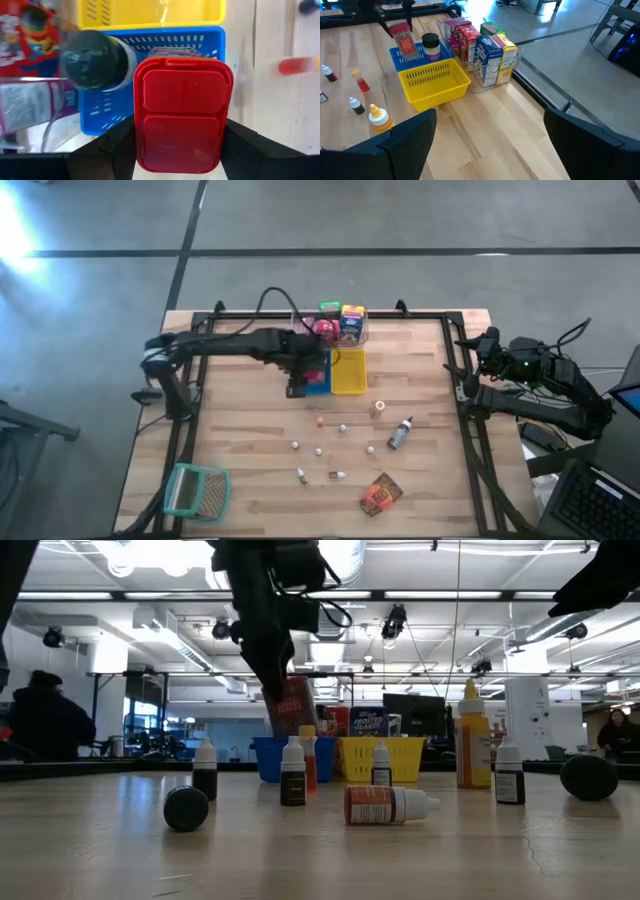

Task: Pick & Place Kitchen Items
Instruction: Put the red seasoning can into the blue bin

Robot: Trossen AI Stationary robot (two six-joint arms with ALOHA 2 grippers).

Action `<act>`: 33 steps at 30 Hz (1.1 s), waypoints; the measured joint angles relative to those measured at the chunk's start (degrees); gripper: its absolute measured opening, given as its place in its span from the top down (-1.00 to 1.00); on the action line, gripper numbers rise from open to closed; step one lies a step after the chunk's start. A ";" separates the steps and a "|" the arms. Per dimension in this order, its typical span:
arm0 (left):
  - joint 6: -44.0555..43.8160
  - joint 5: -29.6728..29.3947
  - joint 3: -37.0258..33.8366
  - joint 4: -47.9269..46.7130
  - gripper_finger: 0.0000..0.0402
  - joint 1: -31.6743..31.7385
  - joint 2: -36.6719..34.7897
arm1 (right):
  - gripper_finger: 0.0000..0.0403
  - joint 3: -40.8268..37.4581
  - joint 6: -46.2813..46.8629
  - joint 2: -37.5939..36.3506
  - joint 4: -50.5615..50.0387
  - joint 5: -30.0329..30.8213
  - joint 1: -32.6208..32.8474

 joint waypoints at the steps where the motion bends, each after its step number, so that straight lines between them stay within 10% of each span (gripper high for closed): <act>1: 0.45 -0.04 0.77 -0.60 -0.14 0.00 1.07 | -0.81 0.02 0.00 0.00 0.00 0.00 0.00; 22: 4.65 0.35 3.70 -0.22 -0.36 0.01 12.07 | -0.81 0.00 0.00 0.00 0.00 0.00 0.00; 33: 2.64 -0.02 7.44 -7.94 -0.44 0.11 5.84 | -0.81 0.02 -0.01 0.00 0.00 0.02 0.00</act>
